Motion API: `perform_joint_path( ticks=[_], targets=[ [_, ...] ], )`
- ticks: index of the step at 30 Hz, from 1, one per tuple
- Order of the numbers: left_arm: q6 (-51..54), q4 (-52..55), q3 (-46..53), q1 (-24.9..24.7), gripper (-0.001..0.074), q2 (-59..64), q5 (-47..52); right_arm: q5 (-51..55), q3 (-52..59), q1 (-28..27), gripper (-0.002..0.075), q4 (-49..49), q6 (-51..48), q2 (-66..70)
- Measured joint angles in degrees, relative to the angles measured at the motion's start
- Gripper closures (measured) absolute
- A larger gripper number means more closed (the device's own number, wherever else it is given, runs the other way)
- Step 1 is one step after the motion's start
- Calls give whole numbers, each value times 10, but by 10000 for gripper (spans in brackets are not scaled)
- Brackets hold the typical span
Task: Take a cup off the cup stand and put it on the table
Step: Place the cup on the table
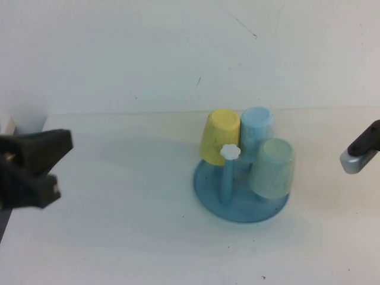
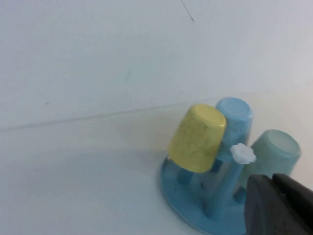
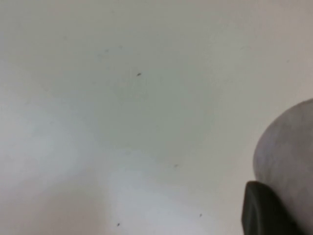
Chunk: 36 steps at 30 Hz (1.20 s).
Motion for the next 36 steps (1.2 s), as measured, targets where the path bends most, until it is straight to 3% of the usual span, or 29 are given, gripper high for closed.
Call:
perform_joint_path(
  ticks=[8, 15, 19, 27, 36],
  targets=[
    [2, 29, 165, 0, 736, -184, -154, -49, -32, 0, 672, -22, 15, 92],
    [15, 34, 227, 0, 736, -221, -181, -79, -38, 0, 663, -24, 27, 149],
    [17, 34, 240, 0, 736, -221, -181, -101, -38, 0, 603, -24, 41, 166],
    [18, 34, 243, 0, 736, -221, -177, -113, -43, 0, 410, -24, 48, 167],
    [19, 34, 243, 0, 736, -221, -177, -30, -64, 0, 388, 5, 49, 85]
  ],
)
